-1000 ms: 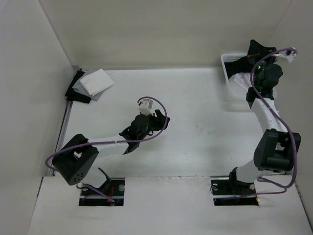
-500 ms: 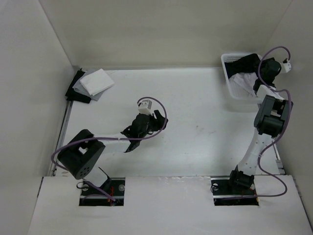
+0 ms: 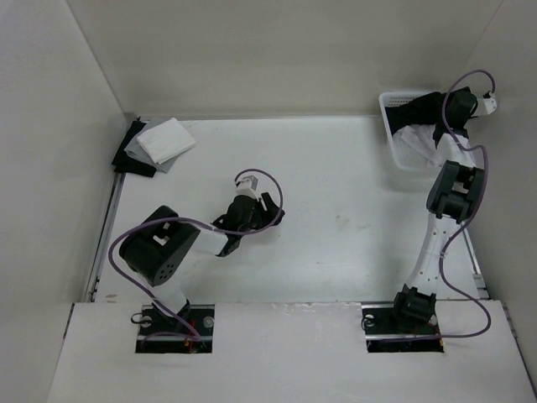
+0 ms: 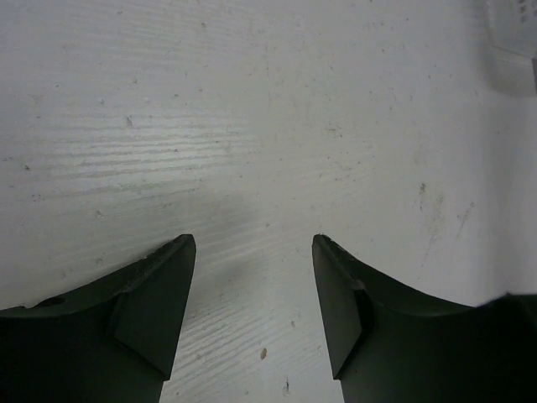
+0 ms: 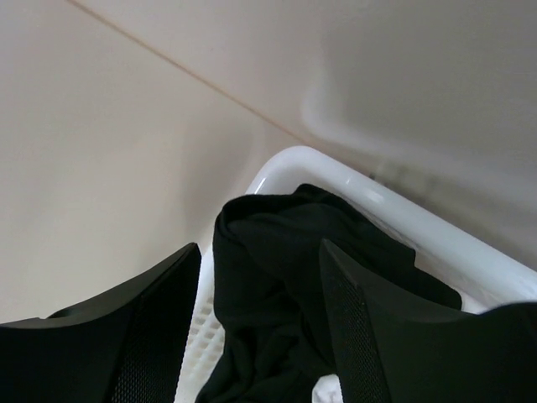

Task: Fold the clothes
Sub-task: Grab the tank top from the pile, then move the tank top to the center of the board

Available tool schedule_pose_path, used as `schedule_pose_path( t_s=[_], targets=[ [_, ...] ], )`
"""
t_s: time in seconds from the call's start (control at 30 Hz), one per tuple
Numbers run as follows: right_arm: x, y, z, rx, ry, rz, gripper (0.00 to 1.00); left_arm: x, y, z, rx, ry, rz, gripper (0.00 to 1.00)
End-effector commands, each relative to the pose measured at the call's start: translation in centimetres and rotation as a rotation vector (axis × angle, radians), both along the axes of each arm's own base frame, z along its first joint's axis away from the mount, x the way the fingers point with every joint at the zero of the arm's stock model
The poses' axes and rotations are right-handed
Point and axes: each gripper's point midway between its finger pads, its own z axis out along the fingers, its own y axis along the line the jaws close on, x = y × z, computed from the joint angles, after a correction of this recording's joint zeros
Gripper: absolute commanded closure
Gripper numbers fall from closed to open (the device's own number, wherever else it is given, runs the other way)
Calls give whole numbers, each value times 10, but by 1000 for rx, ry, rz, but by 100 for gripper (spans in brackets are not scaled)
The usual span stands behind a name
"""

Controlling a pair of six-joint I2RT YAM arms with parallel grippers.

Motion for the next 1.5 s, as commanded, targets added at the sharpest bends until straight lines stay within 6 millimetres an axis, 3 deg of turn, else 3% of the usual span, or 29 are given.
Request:
schedule_pose_path(
  t_s=[0.0,0.1,0.13,0.3,0.37,0.57,0.63,0.73,0.83,0.97,1.1,1.33,1.47],
  targets=[
    [-13,-42,-23,87,11,-80,35,16,-14,31,-103,-64,-17,44],
    [-13,-43,-36,108,24,-82,35,19,-13,32,-105,-69,-11,44],
    [-12,-43,-42,122,29,-74,40,19,-12,32,-104,-70,-8,44],
    [-11,-36,-53,164,21,-29,81,19,-11,32,-97,-73,-6,44],
    [-11,-31,-39,173,-32,0,93,19,-11,32,-97,-73,-6,44],
    [-32,-8,52,101,-264,72,97,17,-14,34,-107,-81,-16,44],
    [-44,-4,77,68,-306,70,97,16,-14,36,-114,-85,-19,44],
    [-57,-8,88,39,-303,27,87,14,-13,40,-119,-93,-19,44],
    [-66,-19,63,70,-239,-61,65,13,-12,43,-124,-97,-17,44],
    [-74,-42,16,136,-122,-124,52,14,-9,47,-131,-103,-10,44],
    [-75,-52,-10,161,-64,-142,45,15,-7,47,-134,-102,-4,44],
    [-69,-67,-16,99,3,-172,36,19,-1,44,-131,-95,14,44],
    [-57,-77,-33,87,69,-189,36,21,3,40,-134,-85,20,44]
  ],
)
